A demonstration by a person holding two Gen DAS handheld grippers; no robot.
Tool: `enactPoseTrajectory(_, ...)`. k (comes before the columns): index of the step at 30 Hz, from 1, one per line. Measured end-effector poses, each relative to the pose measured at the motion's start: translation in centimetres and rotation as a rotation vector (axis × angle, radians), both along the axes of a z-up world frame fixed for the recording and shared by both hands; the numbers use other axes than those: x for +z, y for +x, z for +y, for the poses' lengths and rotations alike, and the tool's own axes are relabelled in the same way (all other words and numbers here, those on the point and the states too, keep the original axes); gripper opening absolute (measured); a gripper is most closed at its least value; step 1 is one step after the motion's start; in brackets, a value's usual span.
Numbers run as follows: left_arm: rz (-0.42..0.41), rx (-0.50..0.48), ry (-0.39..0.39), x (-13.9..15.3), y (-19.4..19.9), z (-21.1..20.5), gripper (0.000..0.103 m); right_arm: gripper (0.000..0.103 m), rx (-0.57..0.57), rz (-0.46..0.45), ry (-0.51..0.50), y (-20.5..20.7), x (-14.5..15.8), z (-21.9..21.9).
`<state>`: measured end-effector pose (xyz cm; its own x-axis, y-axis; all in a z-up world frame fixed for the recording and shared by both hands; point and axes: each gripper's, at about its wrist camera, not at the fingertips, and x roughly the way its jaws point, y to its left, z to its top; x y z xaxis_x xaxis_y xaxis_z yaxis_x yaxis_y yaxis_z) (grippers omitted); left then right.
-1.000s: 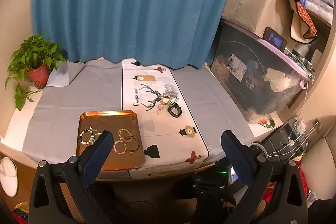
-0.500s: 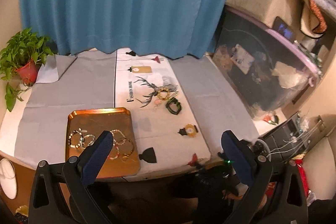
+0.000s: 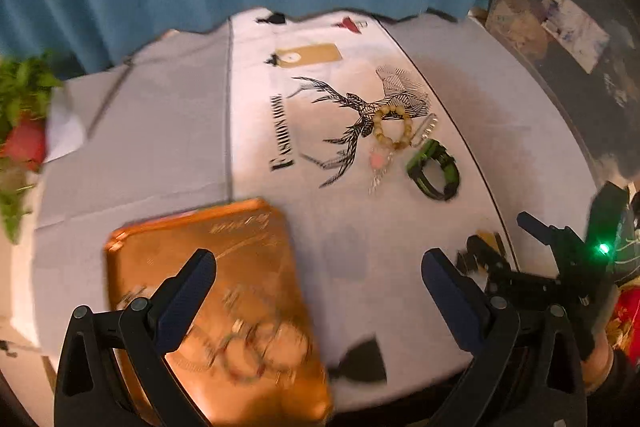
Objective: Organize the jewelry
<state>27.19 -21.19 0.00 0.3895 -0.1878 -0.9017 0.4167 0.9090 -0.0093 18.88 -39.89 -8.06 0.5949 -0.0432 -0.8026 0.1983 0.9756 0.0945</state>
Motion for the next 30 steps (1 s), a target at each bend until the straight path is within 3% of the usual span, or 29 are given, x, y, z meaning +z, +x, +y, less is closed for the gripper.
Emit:
enactPoseTrajectory(6,0.071,-0.063,0.006,-5.1,5.1,-4.1,0.102,0.088,0.061,0.004,-0.03,4.5,-2.1,0.6)
enactPoseTrajectory(11,0.101,-0.153,0.07,-8.3,6.9,-7.6,0.102,0.091,0.106,0.01,-0.121,6.9,-3.6,0.4)
enactPoseTrajectory(15,0.144,-0.157,0.105,-10.7,8.5,-9.2,0.101,0.096,0.136,0.009,-0.12,8.3,-3.8,0.2)
enactPoseTrajectory(17,0.168,-0.155,0.092,-11.6,8.9,-9.4,0.09,0.096,0.152,0.009,-0.121,8.8,-3.8,0.2)
enactPoseTrajectory(18,0.142,-0.158,0.075,-11.3,8.7,-9.3,0.081,0.095,0.161,0.008,-0.121,9.1,-3.8,0.4)
enactPoseTrajectory(19,0.115,-0.168,0.058,-11.0,8.5,-9.3,0.051,0.087,0.174,0.002,-0.127,9.2,-3.7,0.5)
enactPoseTrajectory(20,0.098,-0.206,0.026,-10.4,8.0,-9.3,0.014,0.057,0.2,-0.025,-0.122,9.0,-3.4,0.7)
enactPoseTrajectory(21,0.125,-0.235,0.003,-10.3,7.8,-9.4,0.015,0.047,0.202,-0.041,-0.145,8.6,-3.1,1.0)
enactPoseTrajectory(23,0.137,-0.239,-0.022,-9.9,7.0,-9.1,0.014,0.046,0.18,-0.032,-0.177,8.0,-3.1,0.9)
enactPoseTrajectory(26,0.123,-0.254,-0.031,-9.4,5.4,-8.5,0.014,0.045,0.137,-0.019,-0.111,5.6,-2.8,-0.2)
enactPoseTrajectory(30,0.11,-0.241,-0.09,-7.7,2.9,-6.9,0.014,0.045,0.107,-0.021,-0.099,1.9,-1.8,-1.0)
